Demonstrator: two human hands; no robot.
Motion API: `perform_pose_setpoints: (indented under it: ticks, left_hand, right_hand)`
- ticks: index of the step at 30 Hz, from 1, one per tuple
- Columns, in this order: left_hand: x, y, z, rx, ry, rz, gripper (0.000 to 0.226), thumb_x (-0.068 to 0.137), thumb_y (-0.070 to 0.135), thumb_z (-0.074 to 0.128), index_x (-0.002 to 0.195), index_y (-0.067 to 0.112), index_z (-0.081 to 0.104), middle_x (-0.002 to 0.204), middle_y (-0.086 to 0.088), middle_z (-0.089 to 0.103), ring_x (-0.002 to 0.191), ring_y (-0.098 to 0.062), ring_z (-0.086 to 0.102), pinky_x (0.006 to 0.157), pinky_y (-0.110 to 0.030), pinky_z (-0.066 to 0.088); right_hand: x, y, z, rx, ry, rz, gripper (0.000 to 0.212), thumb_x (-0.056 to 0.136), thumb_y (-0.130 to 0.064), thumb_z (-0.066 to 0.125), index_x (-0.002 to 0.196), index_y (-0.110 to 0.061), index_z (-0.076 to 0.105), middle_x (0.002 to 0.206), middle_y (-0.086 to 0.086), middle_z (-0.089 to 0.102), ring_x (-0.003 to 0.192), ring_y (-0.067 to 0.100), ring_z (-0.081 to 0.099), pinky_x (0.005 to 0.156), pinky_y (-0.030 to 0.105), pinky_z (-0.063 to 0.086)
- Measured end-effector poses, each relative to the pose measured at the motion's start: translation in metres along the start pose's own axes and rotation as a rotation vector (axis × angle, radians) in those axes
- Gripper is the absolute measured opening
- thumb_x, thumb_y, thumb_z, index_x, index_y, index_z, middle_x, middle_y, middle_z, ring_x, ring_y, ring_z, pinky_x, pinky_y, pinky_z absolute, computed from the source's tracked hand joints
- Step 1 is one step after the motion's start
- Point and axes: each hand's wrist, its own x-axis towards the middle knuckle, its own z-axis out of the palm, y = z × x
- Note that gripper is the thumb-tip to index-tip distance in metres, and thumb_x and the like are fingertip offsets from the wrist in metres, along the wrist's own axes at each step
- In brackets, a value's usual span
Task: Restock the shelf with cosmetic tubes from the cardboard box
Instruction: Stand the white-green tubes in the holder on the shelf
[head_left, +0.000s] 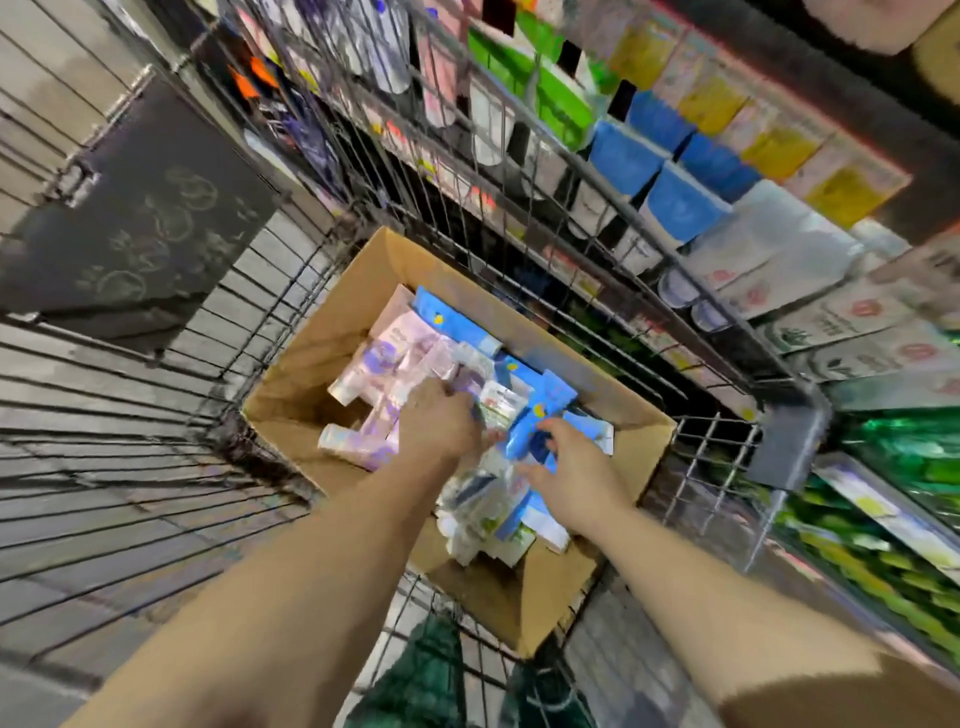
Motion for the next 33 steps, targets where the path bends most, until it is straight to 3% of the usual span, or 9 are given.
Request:
perform_pose_setpoints:
  ticks: [5, 10, 14, 17, 19, 21, 23, 25, 33]
  left_hand:
    - [-0.003, 0.004, 0.002, -0.099, 0.133, -0.051, 0.042, 0.072, 0.059, 0.070, 0.066, 0.022, 0.051, 0.103, -0.008, 0.064, 0.104, -0.030, 0.056, 0.085, -0.034, 0.043]
    - [-0.015, 0.008, -0.030, -0.387, 0.026, -0.138, 0.041, 0.082, 0.045, 0.070, 0.088, 0.007, 0.056, 0.085, -0.009, 0.061, 0.084, -0.028, 0.058, 0.068, -0.036, 0.042]
    - [-0.024, 0.017, -0.055, -0.660, 0.016, -0.107, 0.042, 0.078, 0.044, 0.075, 0.082, 0.004, 0.063, 0.080, -0.009, 0.068, 0.074, -0.023, 0.064, 0.070, -0.038, 0.051]
    - [-0.031, 0.012, -0.070, -1.036, -0.256, -0.063, 0.044, 0.077, 0.045, 0.076, 0.088, 0.004, 0.068, 0.097, -0.011, 0.072, 0.078, -0.018, 0.067, 0.084, -0.039, 0.056]
    - [-0.030, -0.003, -0.066, -0.936, -0.187, -0.032, 0.037, 0.081, 0.042, 0.073, 0.095, 0.008, 0.070, 0.105, -0.007, 0.072, 0.090, -0.017, 0.068, 0.086, -0.036, 0.052]
    - [-0.026, -0.023, -0.050, -0.554, -0.007, -0.045, 0.034, 0.082, 0.038, 0.074, 0.101, 0.012, 0.068, 0.106, -0.002, 0.069, 0.100, -0.020, 0.064, 0.083, -0.031, 0.047]
    - [-0.028, -0.037, -0.029, -0.312, -0.036, -0.093, 0.041, 0.077, 0.035, 0.078, 0.110, 0.015, 0.064, 0.112, -0.003, 0.063, 0.104, -0.021, 0.060, 0.081, -0.028, 0.045]
    - [-0.032, -0.042, -0.008, -0.220, -0.129, -0.090, 0.040, 0.075, 0.033, 0.079, 0.108, 0.018, 0.063, 0.115, -0.007, 0.062, 0.104, -0.022, 0.059, 0.079, -0.027, 0.044]
    - [-0.031, -0.033, 0.010, -0.074, -0.021, -0.076, 0.014, 0.091, 0.031, 0.056, 0.104, 0.023, 0.058, 0.106, -0.004, 0.062, 0.103, -0.024, 0.057, 0.072, -0.027, 0.037]
  right_hand:
    - [-0.002, -0.002, -0.004, 0.040, 0.006, -0.002, 0.053, 0.095, -0.037, 0.056, 0.142, -0.022, 0.037, 0.133, 0.004, 0.051, 0.116, 0.024, 0.055, 0.091, 0.040, 0.049]
    - [-0.009, -0.025, -0.003, 0.183, -0.068, 0.010, 0.056, 0.091, -0.038, 0.061, 0.141, -0.022, 0.040, 0.135, 0.001, 0.052, 0.118, 0.022, 0.054, 0.093, 0.035, 0.046]
    - [-0.008, -0.050, -0.001, 0.296, -0.075, 0.032, 0.042, 0.087, -0.032, 0.067, 0.120, -0.016, 0.045, 0.114, -0.001, 0.061, 0.110, 0.023, 0.057, 0.080, 0.027, 0.041]
    - [-0.004, -0.052, -0.012, 0.423, 0.003, 0.105, 0.035, 0.091, -0.022, 0.063, 0.120, -0.013, 0.046, 0.113, 0.005, 0.060, 0.101, 0.024, 0.056, 0.073, 0.025, 0.037]
    - [-0.002, -0.047, -0.018, 0.465, -0.010, 0.113, 0.039, 0.090, -0.021, 0.063, 0.124, -0.012, 0.046, 0.110, 0.005, 0.056, 0.095, 0.023, 0.055, 0.072, 0.030, 0.040]
    - [0.001, -0.035, -0.018, 0.534, -0.027, 0.136, 0.040, 0.088, -0.022, 0.067, 0.122, -0.015, 0.047, 0.111, 0.006, 0.058, 0.098, 0.028, 0.060, 0.076, 0.039, 0.049]
    - [0.001, -0.025, -0.018, 0.606, -0.041, 0.155, 0.039, 0.086, -0.020, 0.069, 0.118, -0.018, 0.048, 0.114, 0.009, 0.058, 0.099, 0.030, 0.060, 0.084, 0.044, 0.052]
    - [0.001, -0.017, -0.017, 0.612, -0.061, 0.155, 0.040, 0.084, -0.019, 0.072, 0.117, -0.017, 0.049, 0.115, 0.008, 0.061, 0.101, 0.027, 0.061, 0.091, 0.046, 0.052]
    - [-0.008, -0.004, -0.013, 0.710, -0.089, 0.135, 0.036, 0.083, -0.017, 0.073, 0.113, -0.016, 0.053, 0.113, 0.007, 0.065, 0.100, 0.024, 0.064, 0.089, 0.046, 0.055]
